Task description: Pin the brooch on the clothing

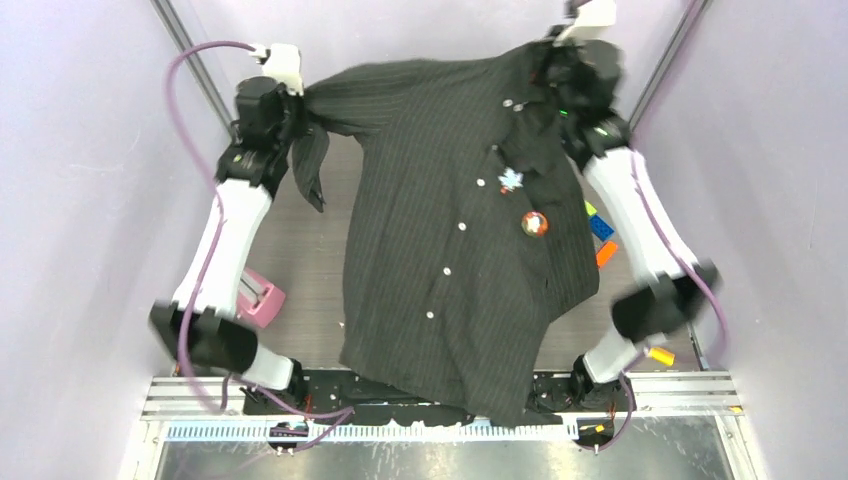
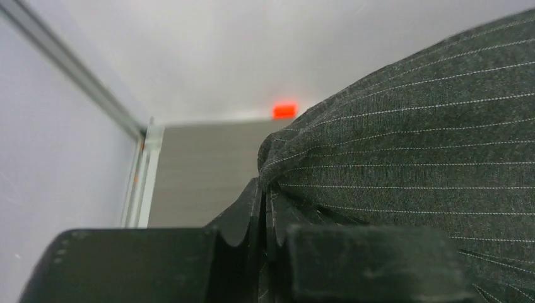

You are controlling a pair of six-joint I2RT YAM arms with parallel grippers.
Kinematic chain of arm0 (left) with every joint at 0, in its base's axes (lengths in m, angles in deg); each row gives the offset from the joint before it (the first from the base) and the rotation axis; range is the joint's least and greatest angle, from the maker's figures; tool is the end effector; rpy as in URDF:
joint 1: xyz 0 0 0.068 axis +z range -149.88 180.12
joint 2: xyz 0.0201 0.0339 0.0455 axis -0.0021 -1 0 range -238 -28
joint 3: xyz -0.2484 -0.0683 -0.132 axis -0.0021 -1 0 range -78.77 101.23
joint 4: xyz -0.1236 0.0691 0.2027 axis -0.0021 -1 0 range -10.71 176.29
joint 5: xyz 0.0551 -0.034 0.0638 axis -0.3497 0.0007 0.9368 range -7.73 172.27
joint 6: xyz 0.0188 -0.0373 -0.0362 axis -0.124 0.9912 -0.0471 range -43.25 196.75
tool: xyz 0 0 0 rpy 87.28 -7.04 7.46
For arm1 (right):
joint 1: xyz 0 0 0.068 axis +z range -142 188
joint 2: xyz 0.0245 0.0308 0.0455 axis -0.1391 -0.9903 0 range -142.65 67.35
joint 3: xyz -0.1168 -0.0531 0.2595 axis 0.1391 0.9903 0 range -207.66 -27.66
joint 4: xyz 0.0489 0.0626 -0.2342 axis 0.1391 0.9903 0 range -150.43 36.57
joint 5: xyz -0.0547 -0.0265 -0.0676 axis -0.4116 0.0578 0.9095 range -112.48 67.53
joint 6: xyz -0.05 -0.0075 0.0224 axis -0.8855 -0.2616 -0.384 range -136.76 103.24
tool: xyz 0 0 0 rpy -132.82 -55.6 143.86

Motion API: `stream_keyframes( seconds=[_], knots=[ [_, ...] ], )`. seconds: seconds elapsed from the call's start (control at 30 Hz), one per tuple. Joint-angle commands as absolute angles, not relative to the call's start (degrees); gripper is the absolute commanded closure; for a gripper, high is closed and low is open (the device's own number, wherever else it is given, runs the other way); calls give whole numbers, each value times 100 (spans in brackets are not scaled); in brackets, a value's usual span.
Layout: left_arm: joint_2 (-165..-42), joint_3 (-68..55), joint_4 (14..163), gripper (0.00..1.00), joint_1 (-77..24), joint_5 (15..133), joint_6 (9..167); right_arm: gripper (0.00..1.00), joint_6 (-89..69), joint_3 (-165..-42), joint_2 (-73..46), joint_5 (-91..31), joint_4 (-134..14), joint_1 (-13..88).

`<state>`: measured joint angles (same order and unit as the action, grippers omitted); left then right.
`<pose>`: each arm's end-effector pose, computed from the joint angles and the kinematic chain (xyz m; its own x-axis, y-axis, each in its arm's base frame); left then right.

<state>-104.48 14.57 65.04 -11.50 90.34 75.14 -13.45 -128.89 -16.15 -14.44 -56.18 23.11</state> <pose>0.2633 -0.0487 0.5024 -0.0732 0.0435 -0.9964 0.0643 0.9972 0.0388 0.2881 0.0724 0.5460 0.2172 0.1179 -0.9690 -0.1398 0.9862 0.0887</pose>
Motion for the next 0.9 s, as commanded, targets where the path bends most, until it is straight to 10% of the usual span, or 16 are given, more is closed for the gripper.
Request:
stream_keyframes(
  seconds=[0.0,0.07,0.13,0.5,0.87],
  knots=[
    [-11835,1631,6956,81,-533,9556,7561,89,-896,-13609,-4009,-2056,-5669,2085],
    [-12407,2041,6587,42,-516,9427,7574,28,-684,-14403,-4858,-2506,-5022,2075],
    [-12776,2376,6238,24,-515,9162,7713,9,-540,-14818,-5272,-2835,-4548,2067],
    [-11678,312,6406,8,-872,7254,9501,5,13,-12564,-3385,-1482,-2891,1978],
    [-10360,-2400,7616,9,-3318,7187,11023,6,1225,-9299,-1658,-927,-2498,1447]
  ],
)
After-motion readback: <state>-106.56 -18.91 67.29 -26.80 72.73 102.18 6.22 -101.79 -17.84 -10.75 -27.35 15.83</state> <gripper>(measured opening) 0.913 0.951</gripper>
